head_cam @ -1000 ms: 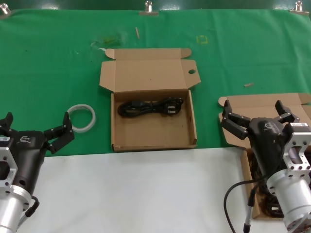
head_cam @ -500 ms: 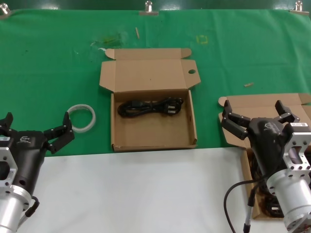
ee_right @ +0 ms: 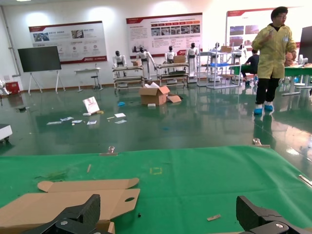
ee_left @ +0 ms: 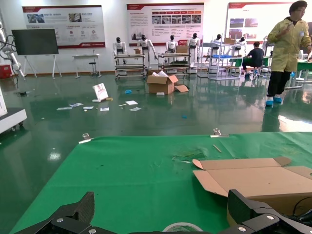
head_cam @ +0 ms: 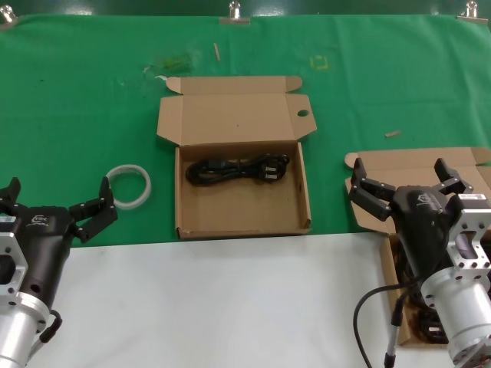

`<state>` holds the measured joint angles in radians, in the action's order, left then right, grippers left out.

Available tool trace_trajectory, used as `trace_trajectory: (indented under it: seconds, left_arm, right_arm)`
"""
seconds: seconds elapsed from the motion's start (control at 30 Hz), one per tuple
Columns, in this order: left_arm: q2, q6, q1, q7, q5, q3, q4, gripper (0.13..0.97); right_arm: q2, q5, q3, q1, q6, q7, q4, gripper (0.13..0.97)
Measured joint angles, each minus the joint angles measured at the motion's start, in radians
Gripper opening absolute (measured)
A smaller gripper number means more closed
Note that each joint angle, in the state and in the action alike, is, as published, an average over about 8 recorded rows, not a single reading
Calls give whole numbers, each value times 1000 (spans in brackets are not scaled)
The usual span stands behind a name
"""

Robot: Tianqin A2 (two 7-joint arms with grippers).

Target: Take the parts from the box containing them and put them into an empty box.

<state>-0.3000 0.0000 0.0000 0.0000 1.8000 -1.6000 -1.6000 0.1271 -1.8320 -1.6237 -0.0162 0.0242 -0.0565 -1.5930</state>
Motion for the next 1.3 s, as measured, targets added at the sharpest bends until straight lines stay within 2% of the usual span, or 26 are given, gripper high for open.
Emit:
trace_trajectory:
  seconds: [1.3]
  left_arm:
    - [0,0,0,0,0,0,0,965]
  right_arm:
    - [0,0,0,0,0,0,0,966]
